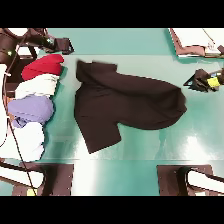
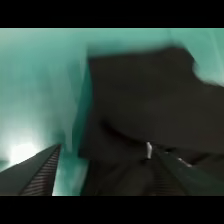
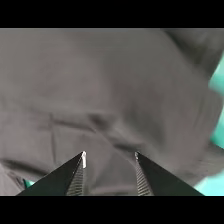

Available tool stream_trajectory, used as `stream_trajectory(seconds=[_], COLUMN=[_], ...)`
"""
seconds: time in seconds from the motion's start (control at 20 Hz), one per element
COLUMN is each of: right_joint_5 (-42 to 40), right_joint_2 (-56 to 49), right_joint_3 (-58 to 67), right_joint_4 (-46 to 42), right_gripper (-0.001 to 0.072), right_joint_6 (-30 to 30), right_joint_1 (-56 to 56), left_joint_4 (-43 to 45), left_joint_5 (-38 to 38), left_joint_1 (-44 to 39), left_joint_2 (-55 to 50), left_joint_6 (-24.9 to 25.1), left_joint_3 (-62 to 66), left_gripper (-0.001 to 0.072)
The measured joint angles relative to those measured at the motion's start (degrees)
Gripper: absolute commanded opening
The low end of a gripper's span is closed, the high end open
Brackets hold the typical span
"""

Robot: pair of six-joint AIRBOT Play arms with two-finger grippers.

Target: Fold the shirts.

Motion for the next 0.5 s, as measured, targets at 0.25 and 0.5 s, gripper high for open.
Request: stream_trajectory(seconds=[0.25, 0.5], right_joint_5=[1.3, 1.7], right_joint_2=[0.8, 10.1], right_joint_3=[-0.8, -12.8], right_joint_4=[0.1, 0.0], right_gripper=[0.0369, 0.0368], right_joint_6=[-2.3, -3.5], right_joint_1=[0.2, -1.4], left_joint_4=[0.0, -1.6], left_joint_5=[-8.5, -9.3], left_joint_1=[4.9, 6.3], left_joint_2=[1.4, 10.0], left_joint_6=[-1.7, -1.0], left_joint_3=[-3.0, -23.5], left_gripper=[0.0645, 0.0645])
